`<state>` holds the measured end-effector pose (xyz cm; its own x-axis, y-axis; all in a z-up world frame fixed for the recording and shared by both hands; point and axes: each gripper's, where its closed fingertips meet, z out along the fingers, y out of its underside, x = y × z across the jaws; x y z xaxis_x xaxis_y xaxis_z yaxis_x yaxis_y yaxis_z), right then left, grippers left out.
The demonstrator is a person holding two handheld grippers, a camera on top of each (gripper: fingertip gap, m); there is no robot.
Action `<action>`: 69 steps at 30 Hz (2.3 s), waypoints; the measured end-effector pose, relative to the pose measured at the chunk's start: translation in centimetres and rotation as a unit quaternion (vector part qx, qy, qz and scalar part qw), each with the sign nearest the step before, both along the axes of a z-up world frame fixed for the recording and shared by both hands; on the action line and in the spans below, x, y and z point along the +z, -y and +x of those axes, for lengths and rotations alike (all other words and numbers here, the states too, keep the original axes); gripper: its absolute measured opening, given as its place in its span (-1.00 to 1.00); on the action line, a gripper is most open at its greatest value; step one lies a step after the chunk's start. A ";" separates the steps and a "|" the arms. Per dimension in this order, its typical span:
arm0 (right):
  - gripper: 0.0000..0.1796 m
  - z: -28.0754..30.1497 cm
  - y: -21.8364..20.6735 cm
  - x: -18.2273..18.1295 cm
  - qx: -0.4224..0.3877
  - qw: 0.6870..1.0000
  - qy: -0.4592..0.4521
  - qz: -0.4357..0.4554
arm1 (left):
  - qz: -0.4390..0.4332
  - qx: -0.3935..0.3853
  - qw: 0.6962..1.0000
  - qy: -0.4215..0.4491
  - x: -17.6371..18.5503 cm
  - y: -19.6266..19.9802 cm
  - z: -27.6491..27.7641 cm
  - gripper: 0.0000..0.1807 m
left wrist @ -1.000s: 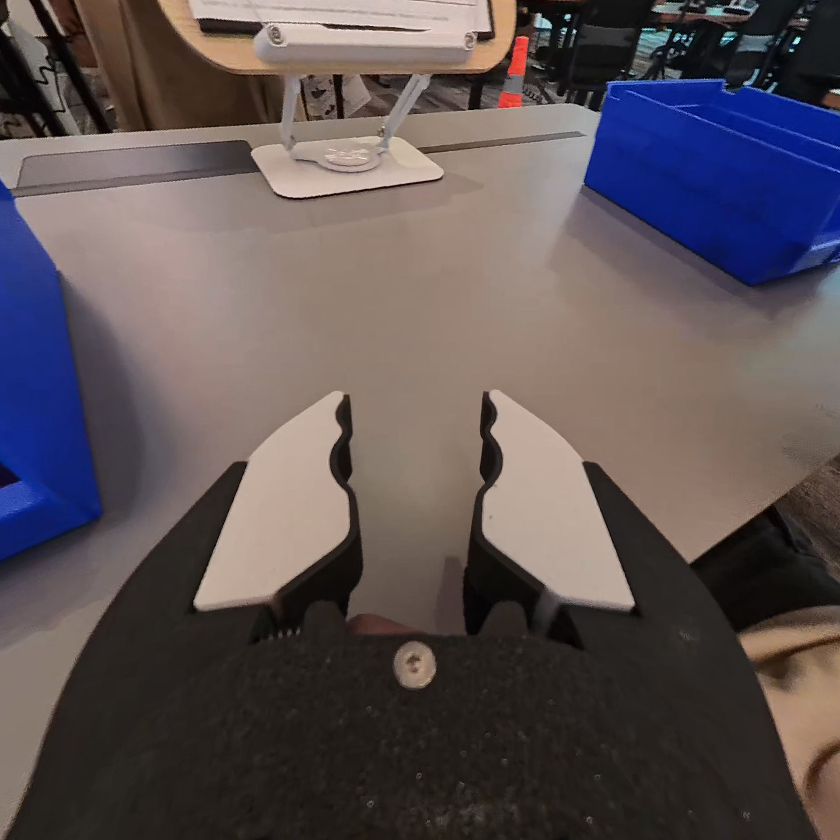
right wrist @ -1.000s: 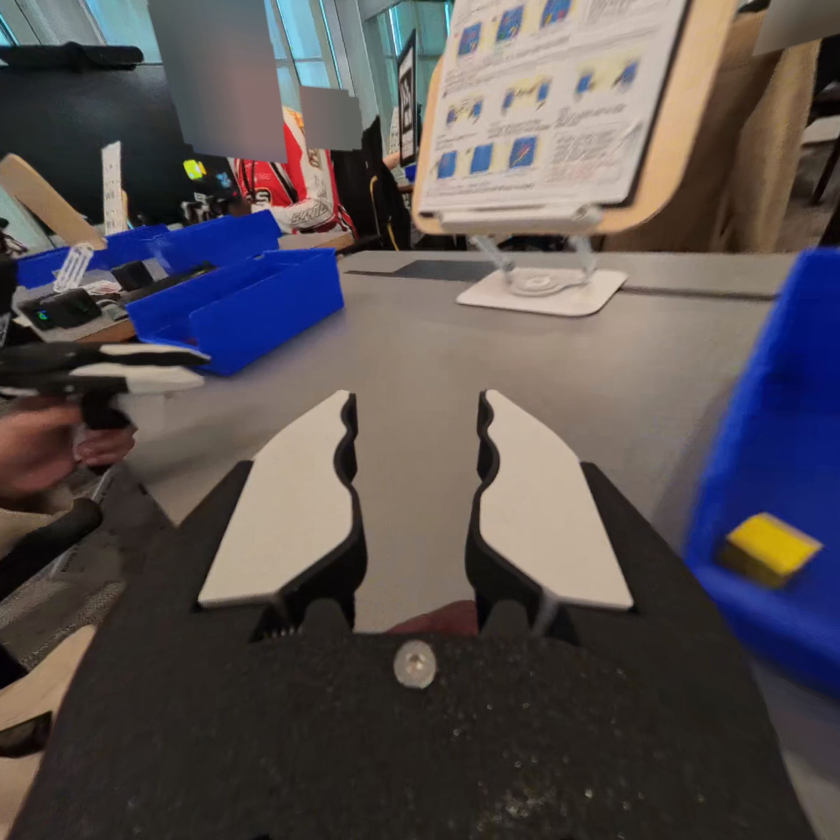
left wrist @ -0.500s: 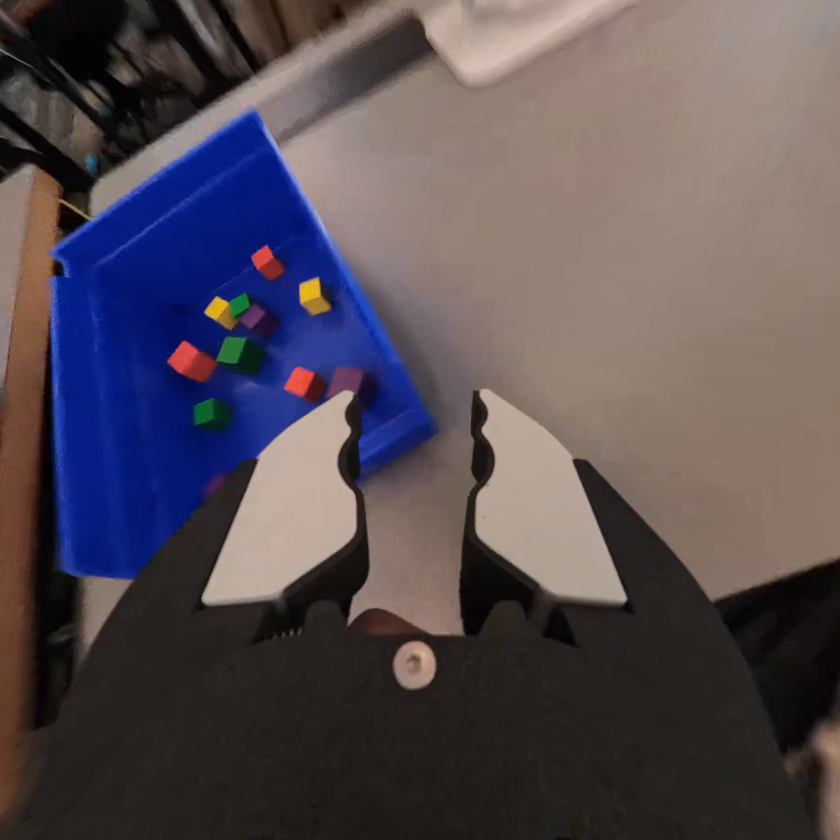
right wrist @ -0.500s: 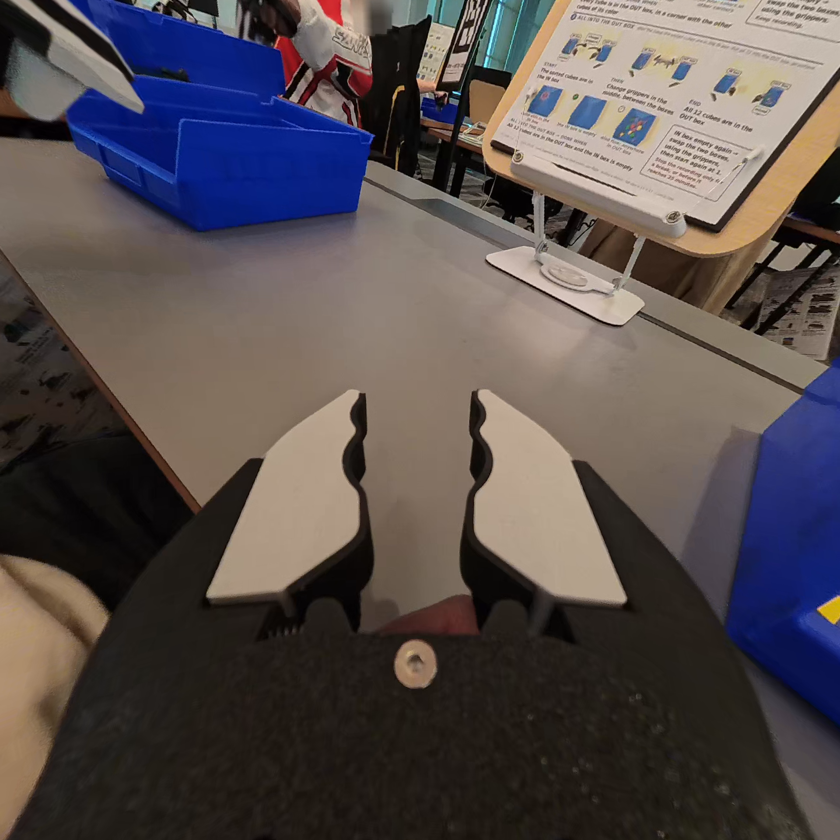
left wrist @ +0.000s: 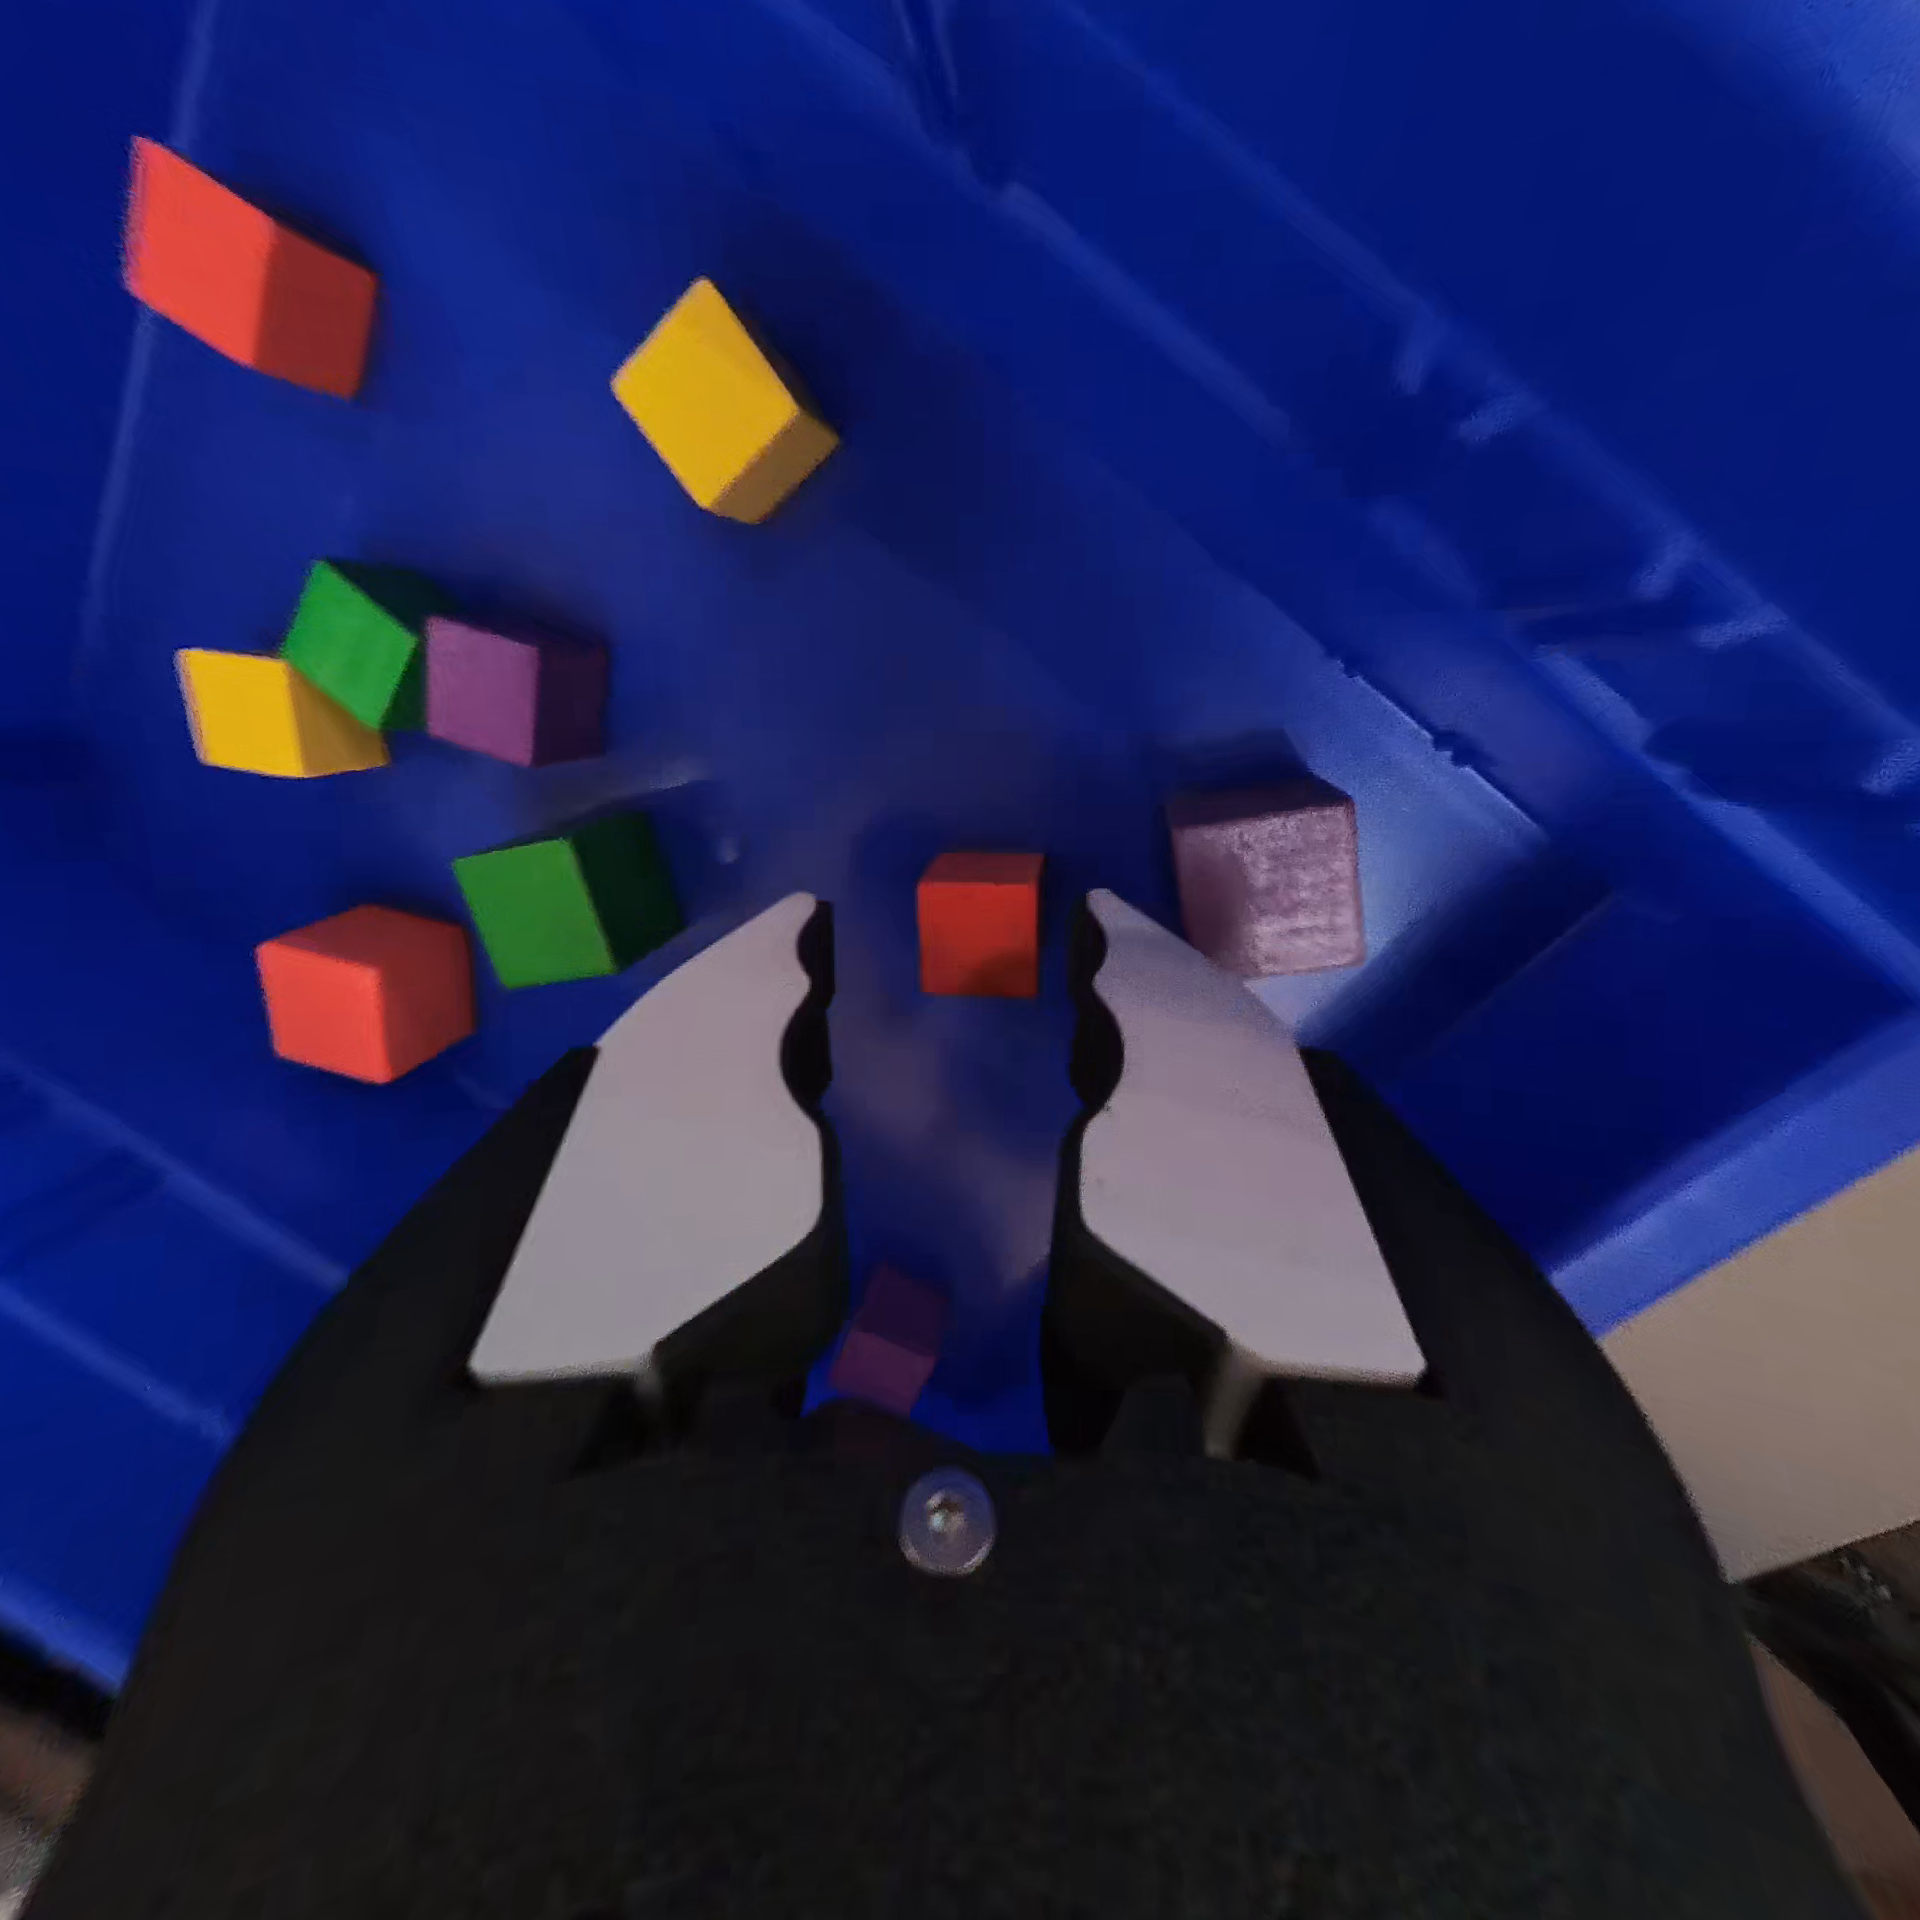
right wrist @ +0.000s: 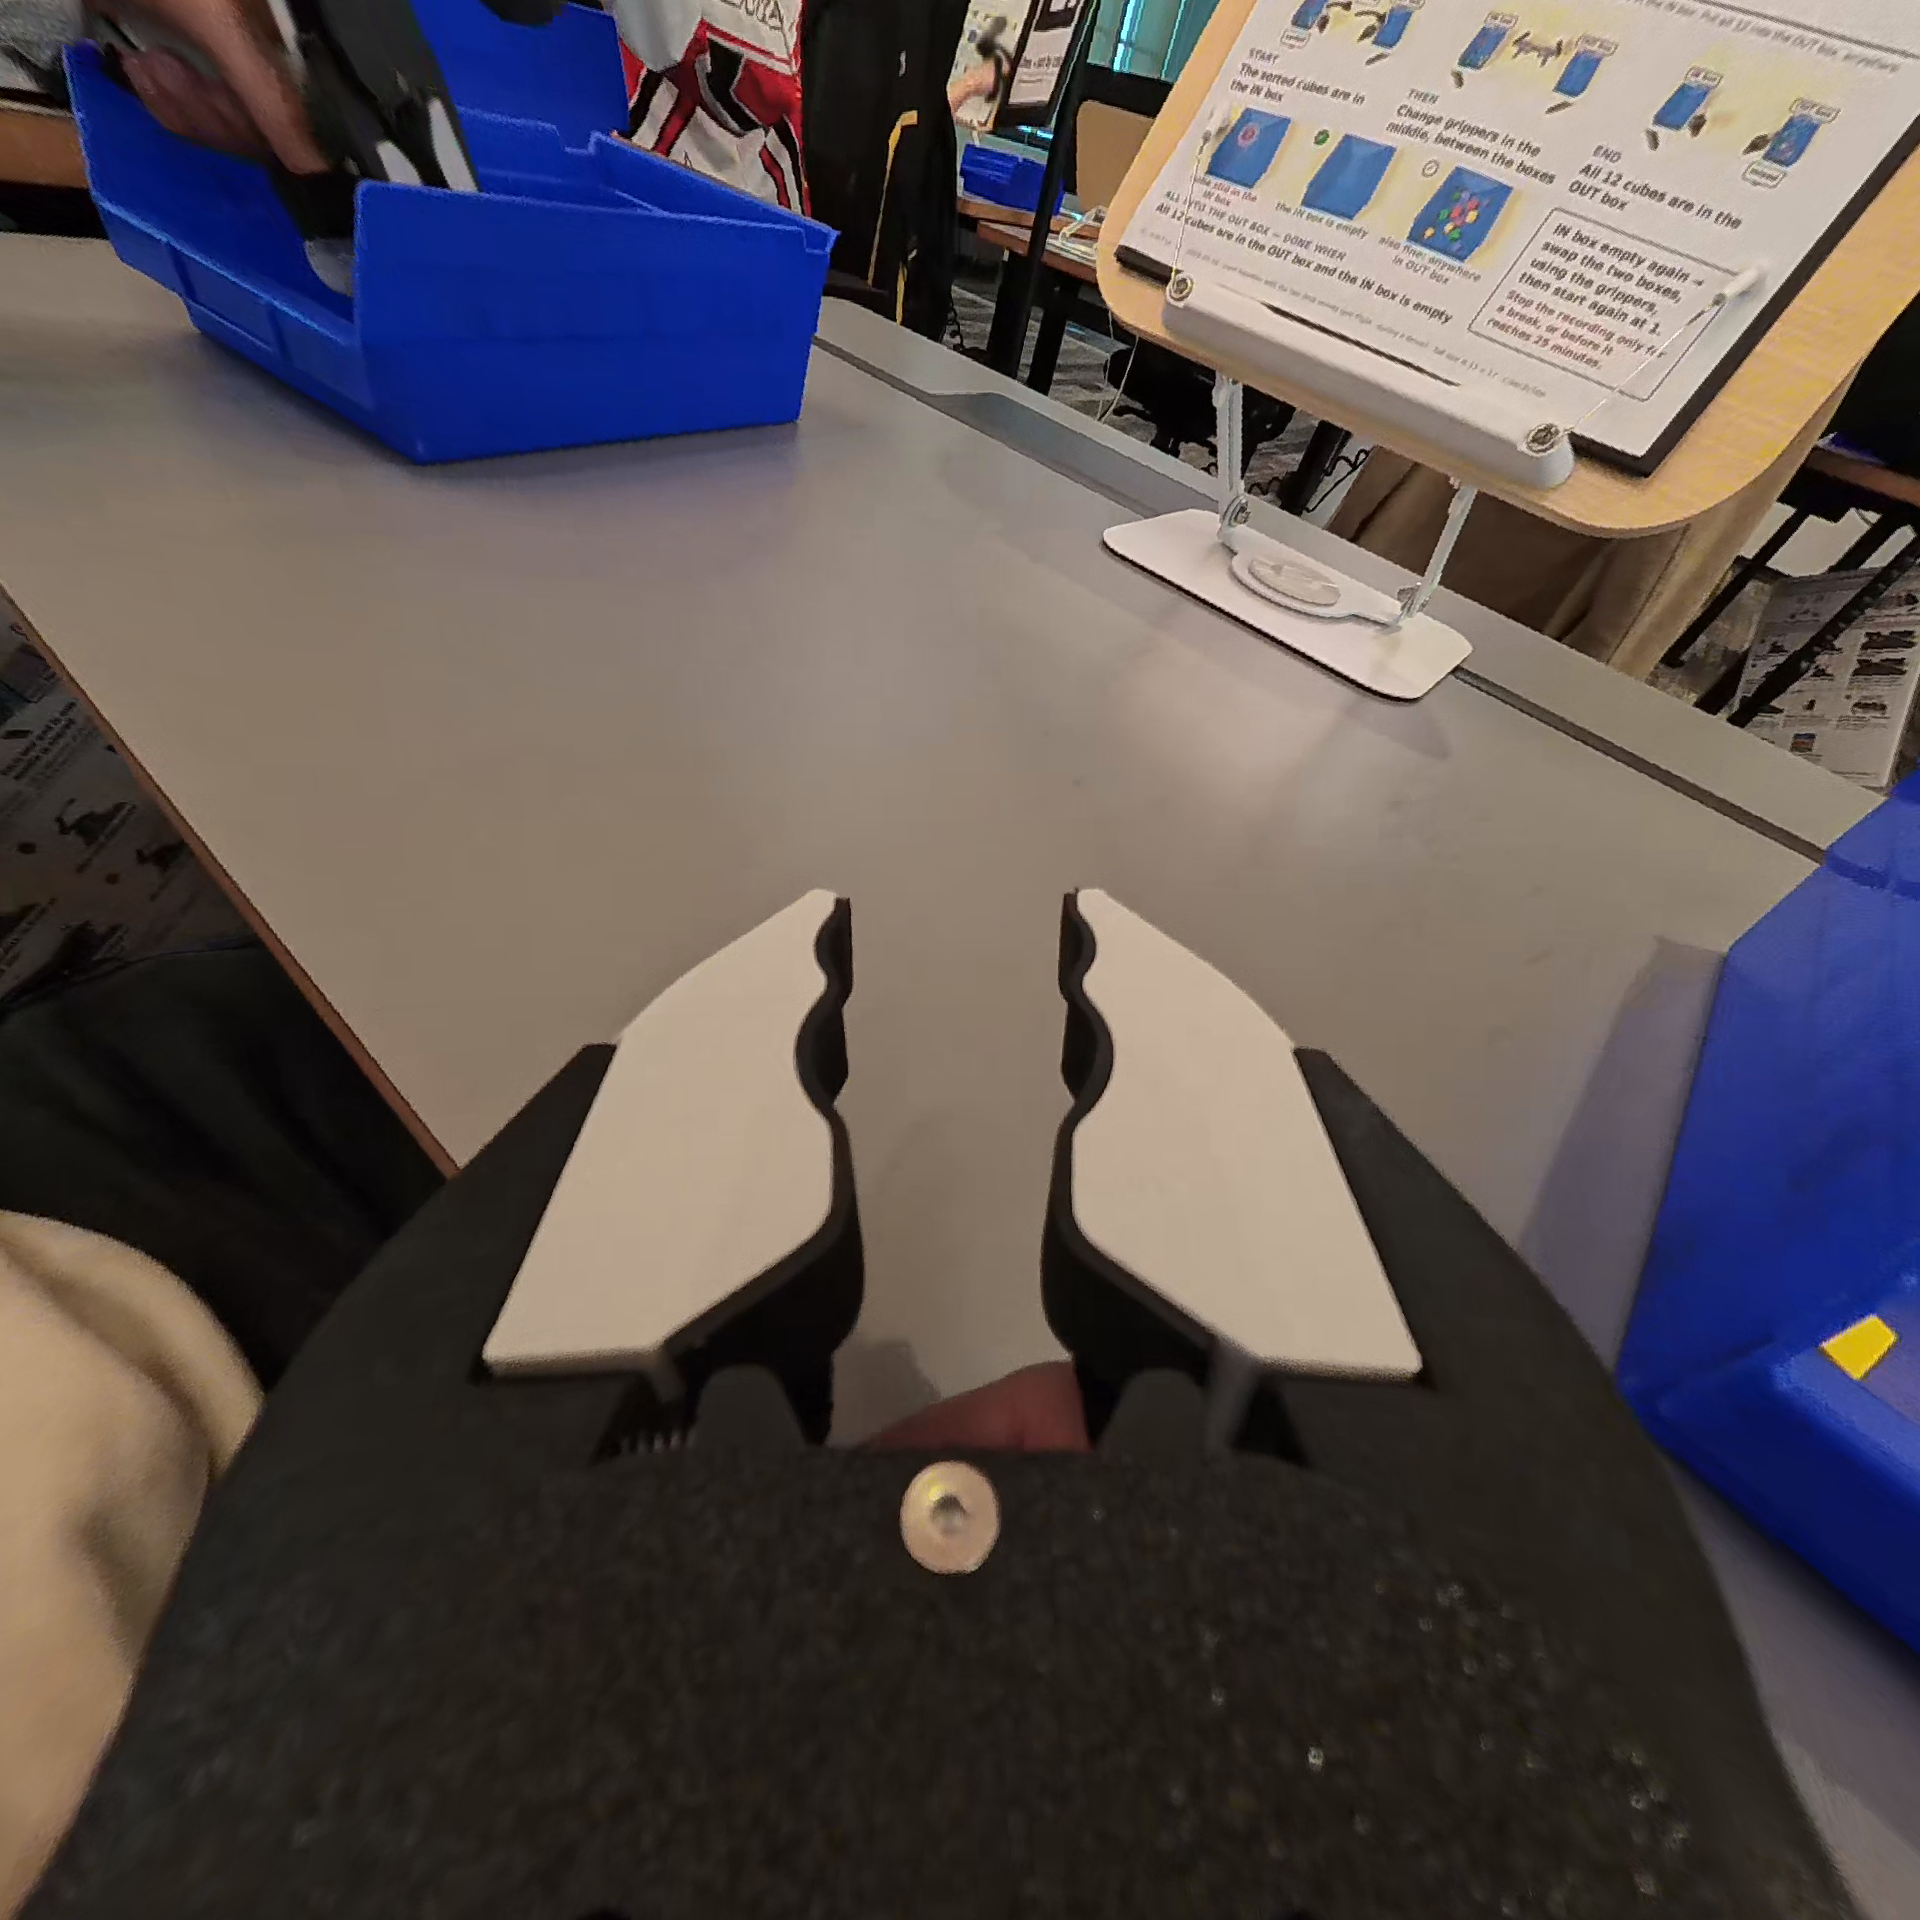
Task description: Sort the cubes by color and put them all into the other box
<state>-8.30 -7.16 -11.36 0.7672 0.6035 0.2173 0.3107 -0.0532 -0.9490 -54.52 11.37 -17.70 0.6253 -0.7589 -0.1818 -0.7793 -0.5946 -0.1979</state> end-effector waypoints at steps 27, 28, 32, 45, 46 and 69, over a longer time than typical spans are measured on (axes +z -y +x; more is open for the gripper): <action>-0.50 -4.4 2.7 3.0 0.153 0.987 -0.049 0.002 | 0.076 -0.037 0.756 0.650 13.2 17.6 25.1 -0.76; -0.49 -5.6 3.3 4.1 0.180 0.983 -0.013 0.044 | 0.007 -0.049 0.730 0.682 13.5 18.9 27.1 -0.76; -0.48 -9.5 4.3 7.3 0.251 0.946 0.094 0.181 | -0.146 -0.098 0.675 0.717 14.5 21.3 33.1 -0.76; -0.76 -10.4 4.1 6.0 0.280 0.937 0.106 0.179 | -0.316 -0.109 0.589 0.736 12.8 23.5 37.6 -0.76; -0.76 -10.0 4.2 6.4 0.272 0.939 0.095 0.186 | -0.316 -0.112 0.588 0.736 12.8 23.8 37.4 -0.68; -0.76 12.2 -3.4 6.6 -0.179 0.980 0.005 0.090 | 0.310 0.050 0.859 0.404 5.9 14.6 24.4 -0.59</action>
<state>3.93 -3.75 -4.77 0.9202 0.2464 0.3043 0.3122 0.0074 -0.9500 -30.15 -3.24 -11.79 0.7940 -0.6079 -0.0065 -0.1889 -0.2366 -0.9531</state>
